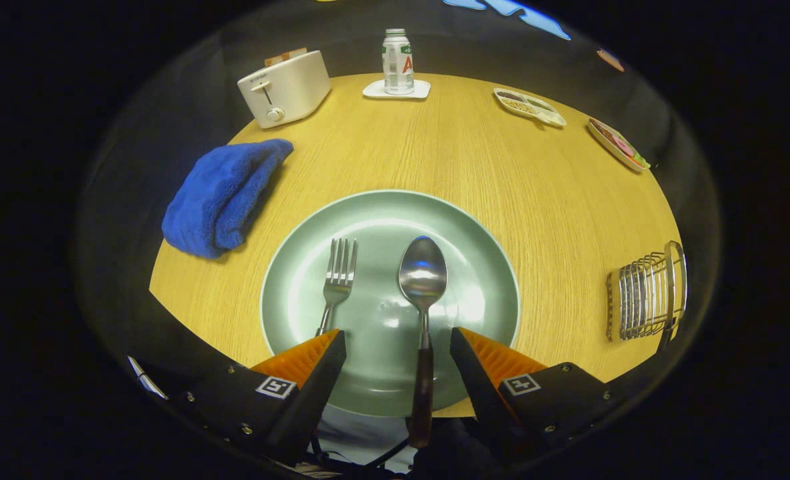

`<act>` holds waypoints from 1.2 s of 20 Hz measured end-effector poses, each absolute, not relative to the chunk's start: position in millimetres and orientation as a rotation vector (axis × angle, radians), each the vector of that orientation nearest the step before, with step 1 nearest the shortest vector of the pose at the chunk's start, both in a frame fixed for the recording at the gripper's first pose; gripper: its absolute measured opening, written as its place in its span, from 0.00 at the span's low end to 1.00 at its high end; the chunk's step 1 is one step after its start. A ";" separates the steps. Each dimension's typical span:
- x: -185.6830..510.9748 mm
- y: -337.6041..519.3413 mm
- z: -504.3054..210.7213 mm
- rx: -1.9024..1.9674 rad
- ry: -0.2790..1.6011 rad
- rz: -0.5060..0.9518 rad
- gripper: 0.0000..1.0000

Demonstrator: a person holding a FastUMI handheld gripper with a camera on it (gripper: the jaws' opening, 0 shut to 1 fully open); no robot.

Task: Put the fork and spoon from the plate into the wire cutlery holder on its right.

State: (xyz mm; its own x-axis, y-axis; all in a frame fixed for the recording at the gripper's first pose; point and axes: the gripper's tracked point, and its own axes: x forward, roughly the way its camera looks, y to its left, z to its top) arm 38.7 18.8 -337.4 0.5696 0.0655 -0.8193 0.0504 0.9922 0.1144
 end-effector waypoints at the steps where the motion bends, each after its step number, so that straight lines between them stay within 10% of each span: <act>1: 38.1 18.0 -341.4 0.127 0.972 0.005 0.97; 5: 39.0 12.3 -345.7 0.107 0.985 -0.014 0.86; 10: 43.0 6.2 -343.8 0.100 0.981 -0.013 0.15; 24: 44.6 21.3 -316.6 0.006 0.935 0.013 0.01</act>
State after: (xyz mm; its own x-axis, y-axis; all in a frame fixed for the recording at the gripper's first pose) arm 44.6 21.3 -316.6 0.5939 0.0139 -0.8044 -0.0086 0.9999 0.0109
